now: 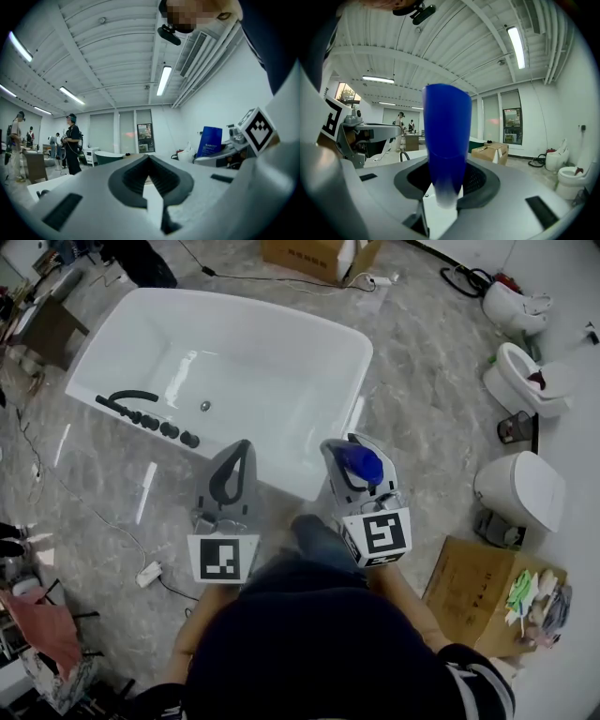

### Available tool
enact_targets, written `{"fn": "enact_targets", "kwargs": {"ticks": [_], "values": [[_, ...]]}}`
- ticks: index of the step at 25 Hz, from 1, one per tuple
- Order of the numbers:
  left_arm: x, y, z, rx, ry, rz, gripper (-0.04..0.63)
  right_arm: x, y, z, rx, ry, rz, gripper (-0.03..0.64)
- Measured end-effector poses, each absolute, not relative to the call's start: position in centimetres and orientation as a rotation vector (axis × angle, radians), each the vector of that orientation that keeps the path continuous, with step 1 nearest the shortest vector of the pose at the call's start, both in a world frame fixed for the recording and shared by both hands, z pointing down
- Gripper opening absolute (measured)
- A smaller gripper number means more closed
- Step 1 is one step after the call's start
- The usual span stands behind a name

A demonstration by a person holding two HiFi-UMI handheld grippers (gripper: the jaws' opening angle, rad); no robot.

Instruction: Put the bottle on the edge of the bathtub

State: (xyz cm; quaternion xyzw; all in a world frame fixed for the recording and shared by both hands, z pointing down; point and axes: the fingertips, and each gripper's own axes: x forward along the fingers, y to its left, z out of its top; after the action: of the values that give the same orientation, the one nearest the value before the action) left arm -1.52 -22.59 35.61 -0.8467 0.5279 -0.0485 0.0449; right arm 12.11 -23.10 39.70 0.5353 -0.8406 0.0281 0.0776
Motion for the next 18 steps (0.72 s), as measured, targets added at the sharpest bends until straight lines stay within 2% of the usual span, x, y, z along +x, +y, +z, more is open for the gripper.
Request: {"fn": "enact_targets", "kwargs": {"ticks": [18], "values": [[1.4,-23.7,45.9,-2.704,1.516,-0.284,0.000,10.8,-22.9,52.2,1.373,-2.501,0.118,0.163]]}}
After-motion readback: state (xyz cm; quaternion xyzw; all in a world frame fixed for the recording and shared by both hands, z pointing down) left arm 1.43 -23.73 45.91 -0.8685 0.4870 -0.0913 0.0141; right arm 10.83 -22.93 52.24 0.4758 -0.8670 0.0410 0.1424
